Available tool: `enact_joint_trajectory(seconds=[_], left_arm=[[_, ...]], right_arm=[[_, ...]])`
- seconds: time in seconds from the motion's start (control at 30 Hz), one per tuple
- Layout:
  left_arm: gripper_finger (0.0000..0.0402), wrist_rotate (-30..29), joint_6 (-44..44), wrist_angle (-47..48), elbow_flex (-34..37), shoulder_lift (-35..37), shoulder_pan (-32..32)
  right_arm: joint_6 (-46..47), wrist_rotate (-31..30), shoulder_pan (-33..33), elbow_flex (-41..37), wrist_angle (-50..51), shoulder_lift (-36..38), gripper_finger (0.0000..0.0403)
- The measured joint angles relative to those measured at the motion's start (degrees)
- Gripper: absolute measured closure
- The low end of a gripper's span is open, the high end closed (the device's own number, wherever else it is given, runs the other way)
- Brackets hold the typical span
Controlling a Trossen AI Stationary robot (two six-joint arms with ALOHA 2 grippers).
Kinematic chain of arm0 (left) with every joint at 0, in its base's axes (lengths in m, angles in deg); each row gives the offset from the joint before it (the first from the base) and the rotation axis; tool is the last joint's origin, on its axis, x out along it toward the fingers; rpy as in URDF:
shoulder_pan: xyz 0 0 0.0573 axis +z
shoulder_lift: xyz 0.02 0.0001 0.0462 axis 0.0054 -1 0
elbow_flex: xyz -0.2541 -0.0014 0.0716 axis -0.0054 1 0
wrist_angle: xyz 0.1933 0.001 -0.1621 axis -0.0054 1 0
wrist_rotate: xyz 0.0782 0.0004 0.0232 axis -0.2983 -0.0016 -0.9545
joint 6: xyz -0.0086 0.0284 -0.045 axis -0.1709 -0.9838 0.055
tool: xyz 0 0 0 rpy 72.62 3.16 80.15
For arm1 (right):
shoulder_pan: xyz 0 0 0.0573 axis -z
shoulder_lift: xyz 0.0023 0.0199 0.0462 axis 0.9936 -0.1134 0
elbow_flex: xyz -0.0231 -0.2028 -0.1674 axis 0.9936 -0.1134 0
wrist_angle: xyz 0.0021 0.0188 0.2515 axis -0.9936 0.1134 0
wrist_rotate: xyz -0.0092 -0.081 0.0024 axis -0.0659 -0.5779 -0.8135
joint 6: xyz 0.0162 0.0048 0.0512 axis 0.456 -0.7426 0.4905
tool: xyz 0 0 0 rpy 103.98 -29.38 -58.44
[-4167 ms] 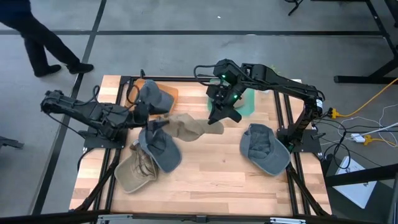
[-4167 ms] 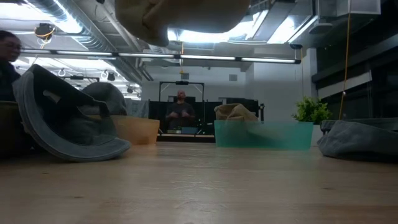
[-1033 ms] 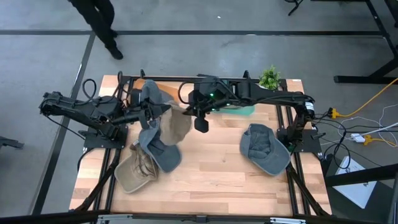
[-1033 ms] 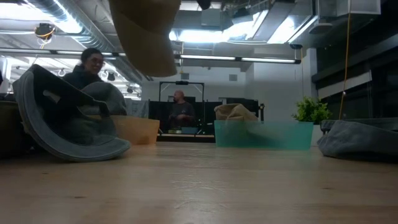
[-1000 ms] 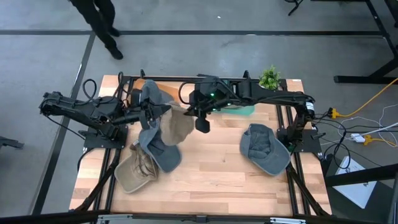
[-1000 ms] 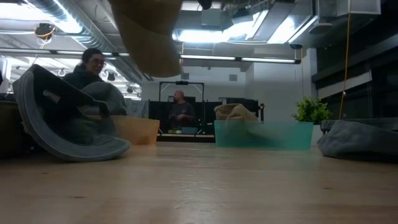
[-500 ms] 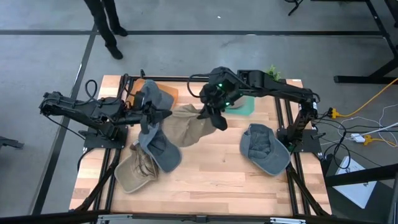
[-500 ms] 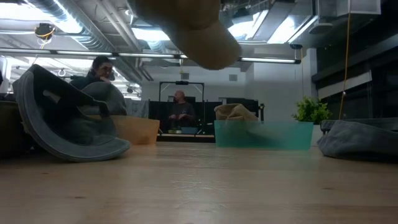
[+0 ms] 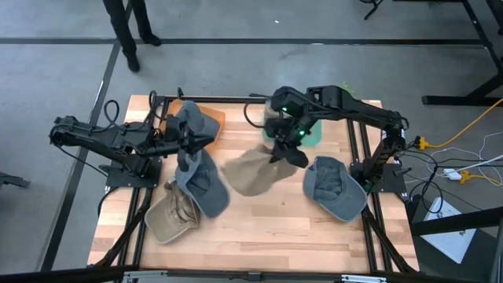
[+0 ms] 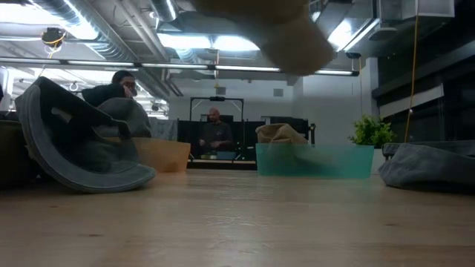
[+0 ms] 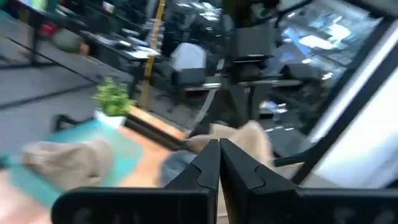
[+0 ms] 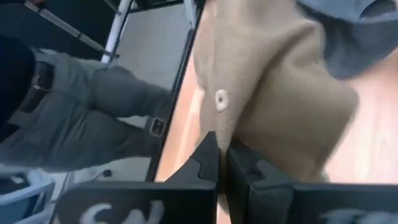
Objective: Pick & Place hat
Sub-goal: Put the right brown cap into the green bin
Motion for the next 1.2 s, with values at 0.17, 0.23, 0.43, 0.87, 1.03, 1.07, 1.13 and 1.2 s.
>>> enact_joint_trajectory(seconds=[0.17, 0.23, 0.43, 0.87, 1.03, 1.07, 1.13, 1.2], left_arm=[[0.0386, -3.0, -6.0, -2.9, 0.1, 0.2, 0.0], [0.0376, -3.1, -7.8, -4.5, 0.1, -0.7, 0.0], [0.0329, -1.8, -9.8, -6.3, 0.1, -4.9, 0.0], [0.0208, 1.9, -15.4, -19.8, 0.2, -15.1, 0.0], [0.0196, -6.4, -16.0, -19.2, 0.3, -19.5, 0.9], [0.0194, -7.7, -16.3, -18.9, 0.3, -20.3, 1.2], [0.0191, -9.8, -16.4, -17.7, 0.3, -21.7, 1.7], [0.0188, -11.3, -16.4, -15.8, 0.3, -22.8, 2.2]], right_arm=[[0.9, -8.4, 0.9, -0.2, 7.5, -0.4, 0.0396], [2.4, -10.8, 1.2, -0.2, 7.1, -0.3, 0.0396], [6.2, -15.7, 3.7, -0.1, 3.2, -0.4, 0.0396], [13.9, -19.5, 9.0, -0.7, -5.6, -3.3, 0.0396], [15.2, -14.8, 9.0, -0.7, -10.6, -4.5, 0.0396], [15.3, -14.1, 9.0, -0.7, -11.5, -4.6, 0.0396], [15.4, -12.5, 9.0, -0.7, -12.5, -4.7, 0.0396], [15.5, -11.9, 9.0, -0.7, -13.4, -4.7, 0.0396]])
